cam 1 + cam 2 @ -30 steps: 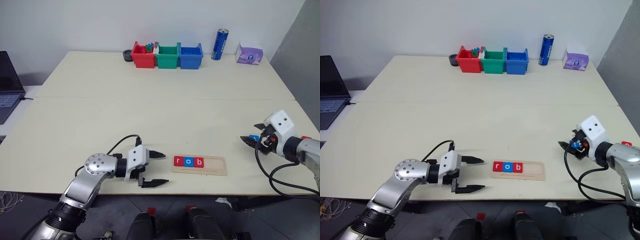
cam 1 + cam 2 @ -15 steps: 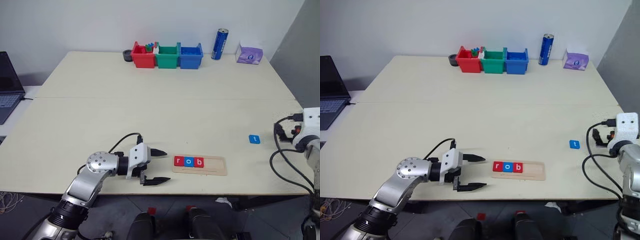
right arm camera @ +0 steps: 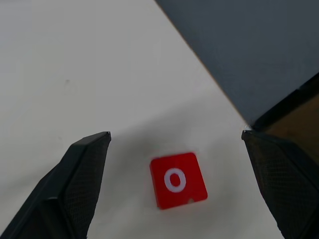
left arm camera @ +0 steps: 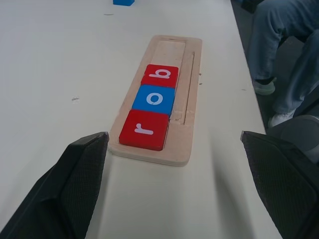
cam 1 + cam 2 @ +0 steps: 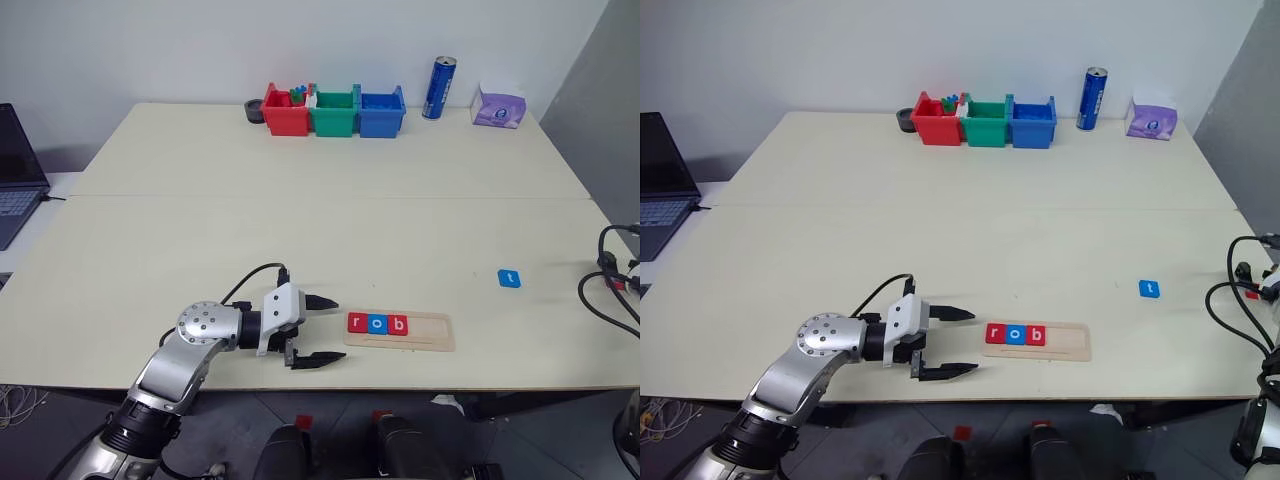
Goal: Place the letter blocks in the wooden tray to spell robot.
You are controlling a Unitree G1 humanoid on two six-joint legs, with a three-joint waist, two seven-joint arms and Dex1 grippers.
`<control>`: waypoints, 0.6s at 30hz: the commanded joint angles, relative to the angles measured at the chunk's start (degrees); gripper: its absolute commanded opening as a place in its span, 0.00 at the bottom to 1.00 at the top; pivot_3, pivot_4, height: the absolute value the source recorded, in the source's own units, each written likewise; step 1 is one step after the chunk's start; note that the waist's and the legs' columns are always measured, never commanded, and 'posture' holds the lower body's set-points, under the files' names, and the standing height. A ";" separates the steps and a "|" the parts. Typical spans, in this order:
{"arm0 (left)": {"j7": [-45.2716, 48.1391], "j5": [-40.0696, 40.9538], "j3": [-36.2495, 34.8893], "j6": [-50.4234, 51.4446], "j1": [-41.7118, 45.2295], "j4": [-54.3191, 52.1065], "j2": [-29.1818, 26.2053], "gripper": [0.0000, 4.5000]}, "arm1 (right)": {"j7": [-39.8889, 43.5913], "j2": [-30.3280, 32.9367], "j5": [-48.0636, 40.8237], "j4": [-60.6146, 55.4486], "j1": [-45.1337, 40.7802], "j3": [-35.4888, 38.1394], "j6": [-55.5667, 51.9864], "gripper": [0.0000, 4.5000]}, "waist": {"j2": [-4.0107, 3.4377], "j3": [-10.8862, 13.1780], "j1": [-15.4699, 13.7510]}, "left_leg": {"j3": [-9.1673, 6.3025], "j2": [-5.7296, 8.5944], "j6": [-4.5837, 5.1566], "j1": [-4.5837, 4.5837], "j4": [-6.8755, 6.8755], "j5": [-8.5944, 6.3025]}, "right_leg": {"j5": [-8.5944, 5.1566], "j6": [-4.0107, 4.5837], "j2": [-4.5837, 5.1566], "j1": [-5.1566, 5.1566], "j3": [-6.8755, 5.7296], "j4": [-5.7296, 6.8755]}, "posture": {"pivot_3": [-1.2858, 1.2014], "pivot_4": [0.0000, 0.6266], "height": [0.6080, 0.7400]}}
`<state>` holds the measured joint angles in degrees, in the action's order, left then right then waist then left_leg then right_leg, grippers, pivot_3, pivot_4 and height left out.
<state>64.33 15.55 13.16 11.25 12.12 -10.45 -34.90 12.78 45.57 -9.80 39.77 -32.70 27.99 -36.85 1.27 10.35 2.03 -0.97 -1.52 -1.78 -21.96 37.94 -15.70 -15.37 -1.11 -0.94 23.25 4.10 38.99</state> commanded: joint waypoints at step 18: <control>0.45 0.45 -0.48 -0.17 0.83 -1.61 -0.30 1.00 | 0.90 0.01 -3.94 -3.52 5.10 0.97 -3.71 0.32 | 0.00 -0.01 -0.36 | -0.09 -0.01 0.00 -0.05 0.03 0.00 | -0.04 -0.07 0.03 -0.03 0.00 -0.03 | 0.52 0.24 1.00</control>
<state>64.54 15.52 13.16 12.00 12.59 -10.54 -35.02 14.89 45.66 -12.97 39.01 -29.06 27.50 -39.20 1.27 10.34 1.67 -1.07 -1.53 -1.78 -22.01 37.97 -15.70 -15.41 -1.18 -0.91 23.22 4.10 38.96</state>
